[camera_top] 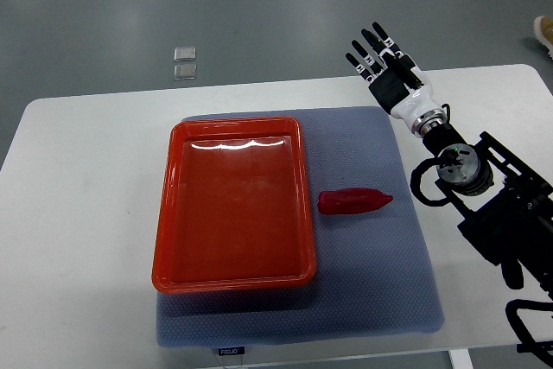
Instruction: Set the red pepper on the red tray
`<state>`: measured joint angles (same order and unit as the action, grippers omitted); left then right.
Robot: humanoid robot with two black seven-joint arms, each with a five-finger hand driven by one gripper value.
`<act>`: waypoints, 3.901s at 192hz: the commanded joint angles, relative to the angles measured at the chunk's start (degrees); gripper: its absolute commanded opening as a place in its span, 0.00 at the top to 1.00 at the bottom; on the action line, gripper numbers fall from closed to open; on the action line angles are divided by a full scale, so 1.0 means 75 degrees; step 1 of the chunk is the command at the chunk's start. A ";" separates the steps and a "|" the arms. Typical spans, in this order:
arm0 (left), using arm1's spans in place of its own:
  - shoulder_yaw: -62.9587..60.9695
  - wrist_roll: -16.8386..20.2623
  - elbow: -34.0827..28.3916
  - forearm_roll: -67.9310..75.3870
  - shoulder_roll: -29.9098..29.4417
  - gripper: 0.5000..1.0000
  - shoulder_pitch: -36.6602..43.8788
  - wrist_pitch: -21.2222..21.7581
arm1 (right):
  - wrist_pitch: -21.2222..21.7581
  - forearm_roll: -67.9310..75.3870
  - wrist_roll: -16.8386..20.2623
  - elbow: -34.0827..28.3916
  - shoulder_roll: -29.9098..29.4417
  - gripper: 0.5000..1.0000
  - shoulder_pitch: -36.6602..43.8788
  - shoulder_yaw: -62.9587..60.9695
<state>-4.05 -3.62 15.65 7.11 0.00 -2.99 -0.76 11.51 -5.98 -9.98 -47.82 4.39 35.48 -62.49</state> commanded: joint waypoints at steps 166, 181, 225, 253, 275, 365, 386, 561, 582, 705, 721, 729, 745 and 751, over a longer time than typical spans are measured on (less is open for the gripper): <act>0.0000 -0.0079 -0.0047 0.0001 0.0000 0.00 -0.0011 -0.0004 | 0.1618 -0.4535 0.0452 -0.1172 0.3294 0.17 0.3355 0.6656; 0.0000 -0.0079 -0.0036 0.0001 0.0000 0.00 -0.0011 -0.0004 | 0.1782 -0.5027 0.0534 -0.1523 0.3552 0.17 0.4258 0.7863; 0.0000 -0.0091 -0.0083 0.0001 0.0000 0.00 -0.0011 -0.0004 | 0.2274 -0.5449 0.1026 -0.2320 0.3587 0.17 0.5863 1.0090; 0.0000 -0.0091 -0.0083 0.0001 0.0000 0.00 -0.0011 -0.0004 | 0.2204 -0.5379 0.1073 -0.2531 0.3528 0.17 0.5980 1.0090; -0.0011 -0.0091 -0.0059 0.0001 0.0000 0.00 -0.0011 -0.0004 | 0.2075 -0.5355 0.1061 -0.2554 0.3481 0.17 0.5852 1.0078; -0.0011 -0.0103 -0.0071 0.0001 0.0000 0.00 -0.0011 -0.0004 | 0.0809 -0.5473 0.1050 -0.2543 0.3434 0.18 0.4609 0.9715; -0.0011 -0.0103 -0.0071 0.0001 0.0000 0.00 -0.0011 0.0008 | 0.0586 -0.5473 0.1038 -0.2543 0.3446 0.18 0.4469 0.9715; 0.0012 -0.0103 -0.0071 0.0001 0.0000 0.00 -0.0011 -0.0004 | -0.0128 -0.5977 0.0956 -0.2613 0.3423 0.35 0.3730 0.9539; 0.0012 -0.0103 -0.0071 0.0001 0.0000 0.00 -0.0011 0.0008 | -0.0140 -0.5977 0.0944 -0.2613 0.3423 0.38 0.3730 0.9539; 0.0024 -0.0103 -0.0083 0.0001 0.0000 0.00 -0.0011 0.0008 | -0.0281 -0.6445 0.0874 -0.2613 0.3470 1.00 0.3531 0.9527; 0.0024 -0.0103 -0.0082 0.0001 0.0000 0.00 -0.0011 0.0008 | -0.0281 -0.6434 0.0839 -0.2613 0.3505 1.00 0.3601 0.9492; 0.0024 -0.0103 -0.0083 0.0001 0.0000 0.00 -0.0011 0.0008 | -0.0281 -0.6434 0.0827 -0.2613 0.3528 1.00 0.3625 0.9410; 0.0024 -0.0103 -0.0083 0.0001 0.0000 0.00 -0.0011 -0.0004 | -0.0269 -0.6422 0.0827 -0.2613 0.3587 1.00 0.3648 0.9281; 0.0024 -0.0103 -0.0083 0.0001 0.0000 0.00 -0.0011 -0.0004 | -0.0257 -0.6422 0.0827 -0.2613 0.3610 1.00 0.3648 0.9222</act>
<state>-3.86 -4.40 15.04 7.12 0.00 -3.08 -0.73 9.43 -54.25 -3.71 -67.43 31.01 62.59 7.90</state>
